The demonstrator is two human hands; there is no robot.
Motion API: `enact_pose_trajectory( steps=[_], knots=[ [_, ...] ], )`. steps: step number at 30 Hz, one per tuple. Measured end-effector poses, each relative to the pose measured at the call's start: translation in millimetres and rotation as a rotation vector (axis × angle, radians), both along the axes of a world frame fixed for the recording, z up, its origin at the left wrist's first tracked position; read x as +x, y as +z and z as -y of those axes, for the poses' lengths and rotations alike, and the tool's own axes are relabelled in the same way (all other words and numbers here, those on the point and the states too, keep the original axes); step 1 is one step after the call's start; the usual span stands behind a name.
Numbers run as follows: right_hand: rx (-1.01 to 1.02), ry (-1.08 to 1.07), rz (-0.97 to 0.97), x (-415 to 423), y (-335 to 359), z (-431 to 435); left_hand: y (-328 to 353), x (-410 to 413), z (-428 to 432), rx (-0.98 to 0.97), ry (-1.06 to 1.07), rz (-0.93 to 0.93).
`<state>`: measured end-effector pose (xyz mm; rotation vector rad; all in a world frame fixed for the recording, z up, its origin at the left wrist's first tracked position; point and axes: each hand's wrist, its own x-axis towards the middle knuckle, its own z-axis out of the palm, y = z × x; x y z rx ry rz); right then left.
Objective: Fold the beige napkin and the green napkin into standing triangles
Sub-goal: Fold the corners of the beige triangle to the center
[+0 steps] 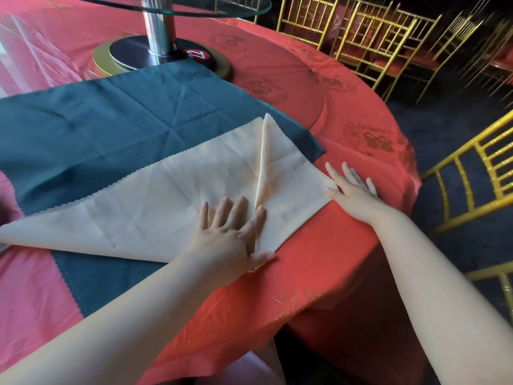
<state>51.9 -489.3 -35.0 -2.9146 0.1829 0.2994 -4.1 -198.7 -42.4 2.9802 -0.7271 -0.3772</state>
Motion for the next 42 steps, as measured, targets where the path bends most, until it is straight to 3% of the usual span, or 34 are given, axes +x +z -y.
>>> enact_pose_trajectory(
  steps=[6, 9, 12, 17, 19, 24, 32, 36, 42],
  knots=[
    [-0.037, -0.133, 0.097, 7.4, 0.7, -2.7, -1.2, 0.2, -0.4, -0.018, -0.002, 0.009],
    [-0.017, -0.134, 0.460, -6.0, 3.5, -36.2, -4.4, -0.2, -2.2, -0.056, 0.011, 0.020],
    [0.090, 0.065, 0.713, -36.0, 9.4, -92.1, -4.3, -2.5, -3.5, -0.121, 0.026, 0.031],
    [0.283, 0.380, 0.640, -91.5, 3.4, -158.4, 12.4, 1.4, -43.0, -0.591, -0.059, -0.008],
    [0.309, 0.411, 0.607, -106.6, -2.5, -173.3, 18.8, 4.6, -80.4, -0.664, -0.158, -0.017],
    [0.367, 0.391, 0.619, -109.4, -14.0, -195.4, 21.7, 8.5, -145.3, -0.515, -0.117, -0.059],
    [0.204, 0.483, 0.705, -107.6, -19.9, -208.6, 17.7, 13.5, -169.2, -0.502, -0.166, -0.034],
    [0.259, 0.441, 0.697, -108.7, -19.7, -206.3, 30.7, 18.7, -185.9, -0.359, -0.184, 0.070],
    [0.362, 0.384, 0.672, -117.2, -19.8, -202.5, 70.1, 43.3, -214.1, -0.278, -0.047, 0.025]
  ],
)
